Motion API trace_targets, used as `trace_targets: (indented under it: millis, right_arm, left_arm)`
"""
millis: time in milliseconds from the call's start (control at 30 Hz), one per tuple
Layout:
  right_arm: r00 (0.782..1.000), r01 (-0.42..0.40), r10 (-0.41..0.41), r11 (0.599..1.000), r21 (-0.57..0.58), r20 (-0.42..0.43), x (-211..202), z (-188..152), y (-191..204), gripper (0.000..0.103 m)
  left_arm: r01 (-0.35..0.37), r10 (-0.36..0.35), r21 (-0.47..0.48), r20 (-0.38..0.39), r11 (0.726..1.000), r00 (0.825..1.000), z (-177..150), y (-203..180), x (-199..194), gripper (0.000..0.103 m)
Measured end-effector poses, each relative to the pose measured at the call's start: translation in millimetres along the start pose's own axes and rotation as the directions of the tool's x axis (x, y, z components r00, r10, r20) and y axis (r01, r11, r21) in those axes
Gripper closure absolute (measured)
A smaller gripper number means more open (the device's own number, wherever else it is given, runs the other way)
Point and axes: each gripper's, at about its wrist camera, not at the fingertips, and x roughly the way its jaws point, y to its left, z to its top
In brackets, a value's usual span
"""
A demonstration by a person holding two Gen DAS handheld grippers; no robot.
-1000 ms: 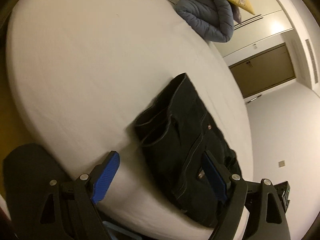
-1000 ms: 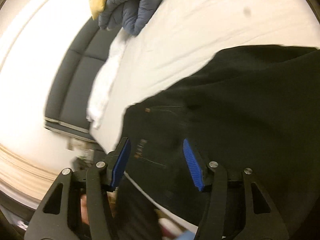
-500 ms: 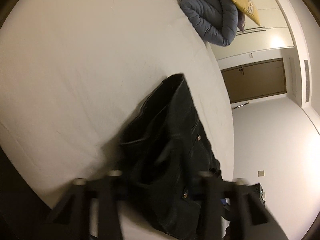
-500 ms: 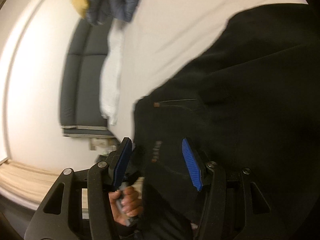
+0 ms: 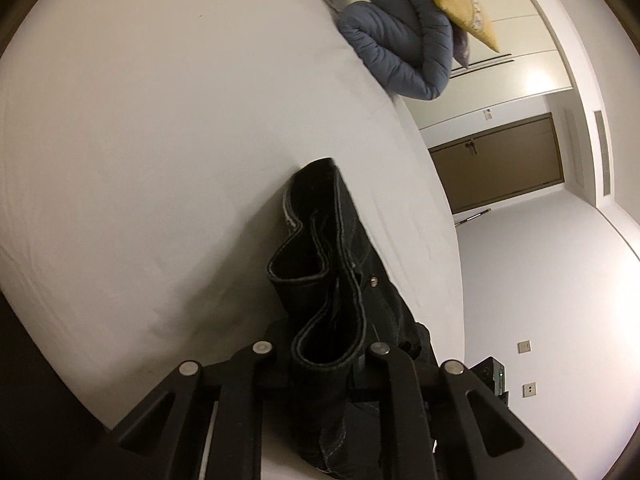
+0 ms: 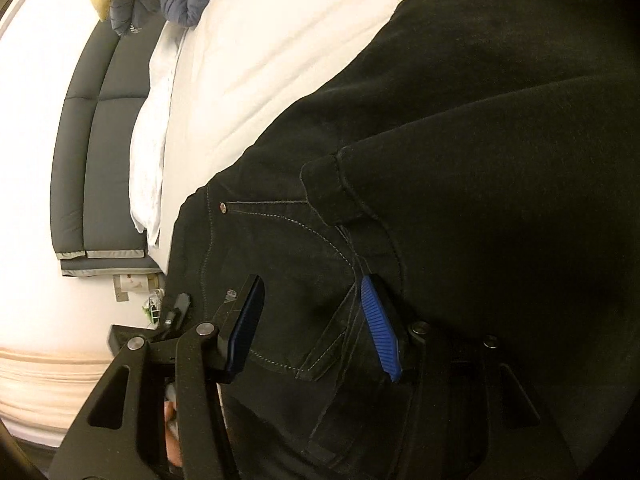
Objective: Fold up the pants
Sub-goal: 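Grasp the folded jeans edge with the left tool and lift it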
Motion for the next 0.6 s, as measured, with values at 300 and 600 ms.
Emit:
trace_targets:
  millis: [300,600]
  right_arm:
    - [0.999,0.047,-0.046,0.998,-0.043,0.022,1.7,0.9,4.7,0.054]
    - [0.995,-0.064,0.067,0.997,-0.035,0.079,-49.9,9.6,26.2,0.051]
  left_arm:
    - [-0.002,0.0,0.135,0.019,0.991,1.0,-2.1,-42.7,-3.4,0.089]
    - [0.003,-0.01,0.278,0.023,0.961,1.0,-9.8,-102.8,-2.5,0.089]
